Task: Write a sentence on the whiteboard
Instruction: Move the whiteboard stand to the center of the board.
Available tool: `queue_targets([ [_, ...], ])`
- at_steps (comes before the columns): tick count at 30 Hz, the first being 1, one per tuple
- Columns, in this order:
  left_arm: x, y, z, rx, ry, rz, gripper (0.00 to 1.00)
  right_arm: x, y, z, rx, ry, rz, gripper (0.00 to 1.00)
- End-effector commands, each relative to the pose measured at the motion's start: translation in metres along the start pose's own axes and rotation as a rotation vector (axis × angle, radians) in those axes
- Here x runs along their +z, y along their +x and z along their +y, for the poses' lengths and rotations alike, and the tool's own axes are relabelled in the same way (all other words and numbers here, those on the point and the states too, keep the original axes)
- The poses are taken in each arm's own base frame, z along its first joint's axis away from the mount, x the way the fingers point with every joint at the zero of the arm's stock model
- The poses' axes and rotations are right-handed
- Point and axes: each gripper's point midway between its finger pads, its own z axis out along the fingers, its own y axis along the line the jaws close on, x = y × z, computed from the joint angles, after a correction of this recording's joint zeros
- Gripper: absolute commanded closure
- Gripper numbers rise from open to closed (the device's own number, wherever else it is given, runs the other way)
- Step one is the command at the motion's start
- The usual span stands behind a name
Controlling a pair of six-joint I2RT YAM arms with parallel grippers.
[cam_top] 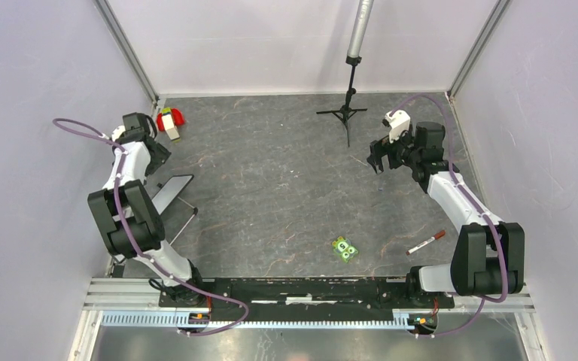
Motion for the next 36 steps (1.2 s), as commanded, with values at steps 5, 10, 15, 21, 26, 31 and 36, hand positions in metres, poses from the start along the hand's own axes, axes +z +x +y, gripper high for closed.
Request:
queue_targets([
  [5,0.033,0.010,0.006,-0.101,-0.091,0.004,0.11,0.002,-0.007,-0.001,-0.015,-0.011,-0.017,0.03],
  [10,0.054,0.021,0.004,-0.081,-0.120,0.044,0.13,0.003,-0.006,0.000,-0.014,-0.018,-0.012,0.03],
  [15,0.067,0.025,0.002,-0.076,-0.124,0.050,0.14,0.003,-0.006,0.000,-0.013,-0.018,-0.011,0.03],
  [21,0.079,0.035,-0.004,-0.055,-0.111,0.091,0.20,0.004,-0.004,0.000,-0.012,-0.024,-0.006,0.03],
  [26,0.079,0.042,-0.015,-0.031,-0.066,0.111,0.33,0.004,-0.004,0.000,-0.015,-0.024,-0.004,0.03],
  [31,0.071,0.045,-0.030,0.014,-0.018,0.098,0.52,0.004,-0.005,0.000,-0.020,-0.022,-0.004,0.03],
  [36,0.066,0.051,-0.045,0.079,0.018,0.094,0.79,0.002,-0.007,0.000,-0.026,-0.021,-0.010,0.02],
])
